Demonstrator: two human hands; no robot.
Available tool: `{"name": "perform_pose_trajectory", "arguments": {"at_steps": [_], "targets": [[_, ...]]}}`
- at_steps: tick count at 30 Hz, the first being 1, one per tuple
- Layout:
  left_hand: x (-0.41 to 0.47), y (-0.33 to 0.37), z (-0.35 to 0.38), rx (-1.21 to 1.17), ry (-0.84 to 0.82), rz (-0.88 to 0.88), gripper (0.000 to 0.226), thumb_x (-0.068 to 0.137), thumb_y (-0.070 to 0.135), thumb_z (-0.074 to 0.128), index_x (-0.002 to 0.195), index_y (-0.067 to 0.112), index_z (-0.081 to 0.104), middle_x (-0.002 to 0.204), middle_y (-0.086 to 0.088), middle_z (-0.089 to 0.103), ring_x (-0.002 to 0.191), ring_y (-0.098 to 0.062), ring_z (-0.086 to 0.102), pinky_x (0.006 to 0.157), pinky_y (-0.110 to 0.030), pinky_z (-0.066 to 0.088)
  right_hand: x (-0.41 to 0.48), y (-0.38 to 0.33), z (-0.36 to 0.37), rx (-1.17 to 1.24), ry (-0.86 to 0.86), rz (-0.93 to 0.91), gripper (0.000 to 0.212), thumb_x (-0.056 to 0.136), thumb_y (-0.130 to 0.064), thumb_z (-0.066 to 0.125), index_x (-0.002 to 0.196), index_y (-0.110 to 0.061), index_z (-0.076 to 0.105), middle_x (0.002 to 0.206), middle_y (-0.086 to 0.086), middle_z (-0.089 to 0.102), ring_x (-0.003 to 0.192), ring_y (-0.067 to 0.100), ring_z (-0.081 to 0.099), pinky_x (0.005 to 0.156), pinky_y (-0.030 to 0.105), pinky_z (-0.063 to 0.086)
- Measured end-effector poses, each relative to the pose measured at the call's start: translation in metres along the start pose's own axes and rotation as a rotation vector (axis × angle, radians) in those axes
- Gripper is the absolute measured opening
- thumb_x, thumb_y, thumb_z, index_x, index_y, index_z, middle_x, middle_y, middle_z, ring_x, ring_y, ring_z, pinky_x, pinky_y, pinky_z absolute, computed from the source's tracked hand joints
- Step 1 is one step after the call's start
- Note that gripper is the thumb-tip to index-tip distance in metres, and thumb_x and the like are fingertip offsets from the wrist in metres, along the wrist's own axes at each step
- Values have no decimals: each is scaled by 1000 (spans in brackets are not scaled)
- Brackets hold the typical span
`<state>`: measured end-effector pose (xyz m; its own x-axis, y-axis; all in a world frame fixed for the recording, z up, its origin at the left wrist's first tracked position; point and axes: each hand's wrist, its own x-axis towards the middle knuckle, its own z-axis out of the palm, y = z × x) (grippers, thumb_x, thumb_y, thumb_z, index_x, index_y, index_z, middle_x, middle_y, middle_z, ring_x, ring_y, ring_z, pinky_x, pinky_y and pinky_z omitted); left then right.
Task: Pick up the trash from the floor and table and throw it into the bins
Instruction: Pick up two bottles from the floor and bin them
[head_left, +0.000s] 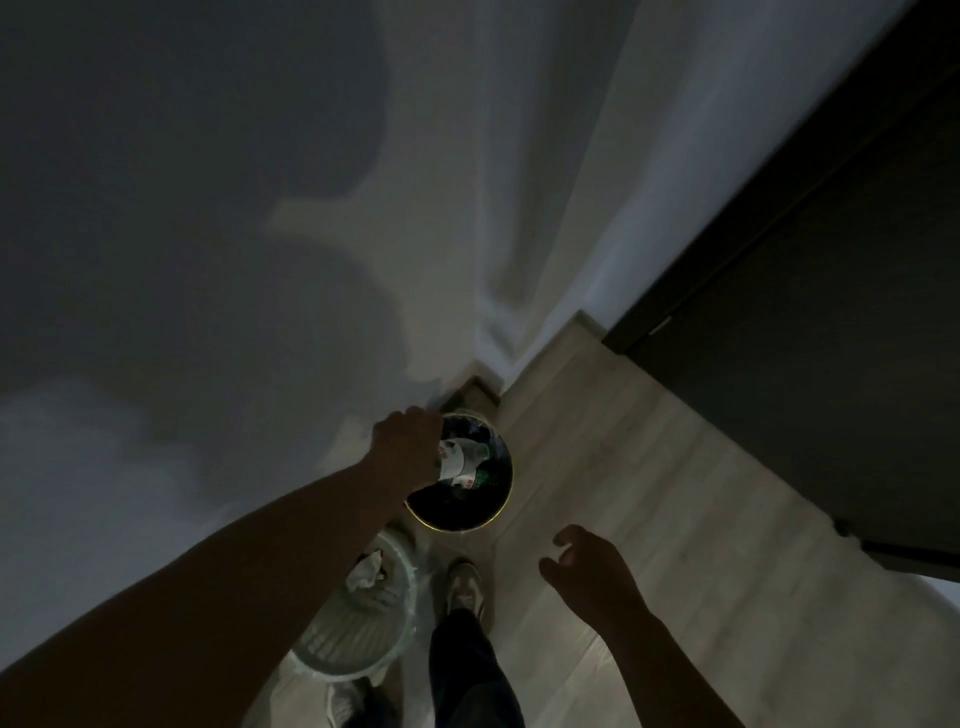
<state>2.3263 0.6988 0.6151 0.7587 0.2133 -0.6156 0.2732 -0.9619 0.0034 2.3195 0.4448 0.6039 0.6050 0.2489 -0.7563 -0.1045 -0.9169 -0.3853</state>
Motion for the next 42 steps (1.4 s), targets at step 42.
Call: {"name": "perform_pose_trajectory", "arguments": {"at_steps": [42], "targets": [[-417,-195,-69,-135,381,13,50,91,41,54,133,16,45,126,-7,55,114,-25,53,94,-34,44,-292,-284,25,-650,164,-802,41,93,-35,58,130,-20,47,123,-2,55,106,12,51,78,18,33]]}}
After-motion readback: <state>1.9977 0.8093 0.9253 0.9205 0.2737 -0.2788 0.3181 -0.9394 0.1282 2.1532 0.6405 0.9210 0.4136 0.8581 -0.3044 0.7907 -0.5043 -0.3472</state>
